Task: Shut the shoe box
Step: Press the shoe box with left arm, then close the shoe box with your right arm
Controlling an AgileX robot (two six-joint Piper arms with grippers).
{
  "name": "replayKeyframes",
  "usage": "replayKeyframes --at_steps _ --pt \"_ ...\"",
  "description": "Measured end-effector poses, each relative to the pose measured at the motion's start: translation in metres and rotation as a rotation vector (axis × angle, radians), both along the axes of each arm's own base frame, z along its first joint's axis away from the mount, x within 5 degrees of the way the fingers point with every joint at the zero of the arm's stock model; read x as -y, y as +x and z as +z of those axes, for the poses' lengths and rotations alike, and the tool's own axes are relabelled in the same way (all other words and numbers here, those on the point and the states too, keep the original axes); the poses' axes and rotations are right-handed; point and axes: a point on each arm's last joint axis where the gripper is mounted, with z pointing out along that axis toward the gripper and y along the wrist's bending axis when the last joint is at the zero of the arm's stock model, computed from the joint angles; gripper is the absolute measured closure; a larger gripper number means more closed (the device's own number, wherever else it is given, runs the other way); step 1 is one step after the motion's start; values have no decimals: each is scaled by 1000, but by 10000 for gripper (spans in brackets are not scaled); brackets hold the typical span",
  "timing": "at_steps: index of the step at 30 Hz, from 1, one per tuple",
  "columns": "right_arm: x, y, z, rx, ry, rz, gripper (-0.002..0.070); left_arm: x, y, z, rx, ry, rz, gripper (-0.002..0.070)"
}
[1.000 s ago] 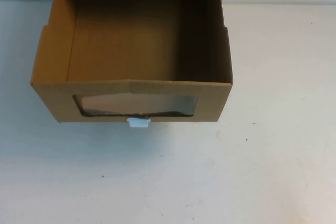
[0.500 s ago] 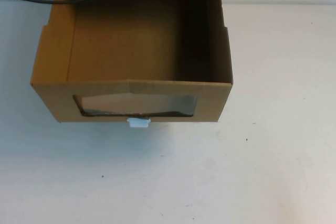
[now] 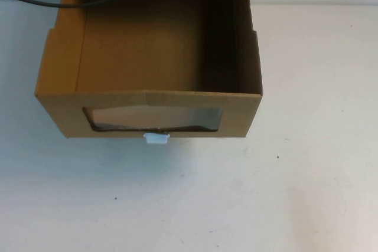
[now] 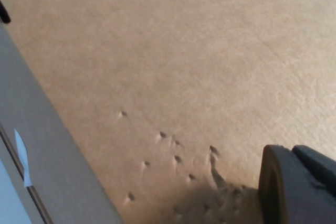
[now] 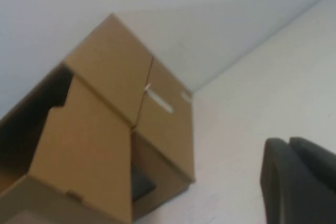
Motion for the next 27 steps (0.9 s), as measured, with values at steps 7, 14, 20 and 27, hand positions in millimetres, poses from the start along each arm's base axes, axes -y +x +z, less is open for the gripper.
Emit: replayKeyframes --at_steps 7,14,20,27 --pt "-25 -7 52 -139 -140 285 690 0 0 0 1 8 2 678" --pt "-36 21 94 -434 -410 481 690 -1 0 -1 1 10 2 678" --pt "-44 64 122 -557 -489 596 689 -1 0 -1 1 10 2 678" --pt "-82 104 147 -540 -591 798 687 -1 0 -1 1 10 2 678"
